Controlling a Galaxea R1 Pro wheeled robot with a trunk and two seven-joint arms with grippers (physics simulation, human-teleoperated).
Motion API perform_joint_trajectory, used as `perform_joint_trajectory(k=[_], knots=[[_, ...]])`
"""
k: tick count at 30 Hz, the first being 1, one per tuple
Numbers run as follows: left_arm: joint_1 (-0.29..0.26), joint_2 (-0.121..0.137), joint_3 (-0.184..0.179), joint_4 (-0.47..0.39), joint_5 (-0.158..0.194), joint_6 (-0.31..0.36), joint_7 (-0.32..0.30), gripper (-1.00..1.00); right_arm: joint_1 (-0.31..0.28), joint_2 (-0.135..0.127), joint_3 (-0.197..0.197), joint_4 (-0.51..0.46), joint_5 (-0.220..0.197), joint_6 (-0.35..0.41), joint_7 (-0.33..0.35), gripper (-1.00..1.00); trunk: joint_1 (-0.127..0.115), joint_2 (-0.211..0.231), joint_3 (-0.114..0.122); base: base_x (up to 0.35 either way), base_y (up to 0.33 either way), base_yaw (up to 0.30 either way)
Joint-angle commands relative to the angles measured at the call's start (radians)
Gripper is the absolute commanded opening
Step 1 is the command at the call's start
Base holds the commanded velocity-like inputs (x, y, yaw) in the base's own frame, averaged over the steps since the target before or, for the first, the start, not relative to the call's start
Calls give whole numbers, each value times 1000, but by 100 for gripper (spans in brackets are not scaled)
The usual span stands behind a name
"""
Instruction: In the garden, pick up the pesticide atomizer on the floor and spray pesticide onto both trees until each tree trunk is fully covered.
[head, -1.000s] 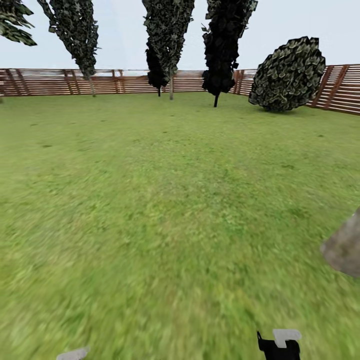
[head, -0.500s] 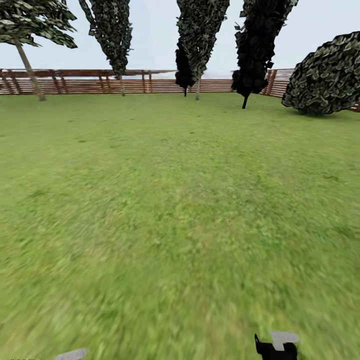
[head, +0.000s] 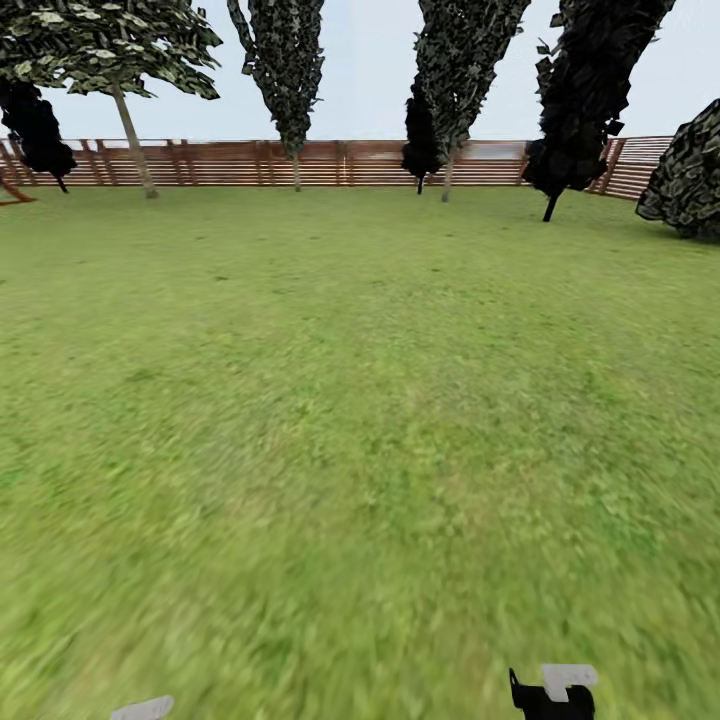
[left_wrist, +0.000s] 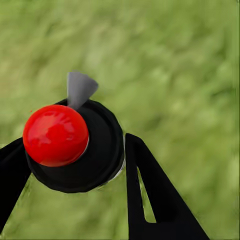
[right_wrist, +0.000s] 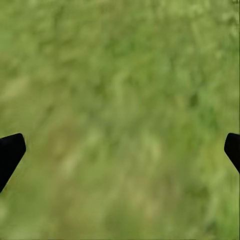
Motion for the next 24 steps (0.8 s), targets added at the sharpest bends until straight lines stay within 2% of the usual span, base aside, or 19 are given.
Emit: perform_joint_trajectory(k=[1,5,12,24], knots=[[-1,0,-1,1,10,-3,-4,-100,-1,0,-7,1,11,-4,-2,100,0,0,-1,225,251,62],[-1,0,-1,1,10,-3,-4,-100,-1,-1,-7,2,11,-4,-3,100,0,0,-1,229,248,61],[-1,0,-1,1,10,-3,-4,-100,-1,0,-7,2,11,-4,-3,100,0,0,-1,236,227,258],[-1,-4,-3,1,8,-3,-5,-100,-1,0,-7,2,11,-4,-3,100,0,0,-1,43,21,273]])
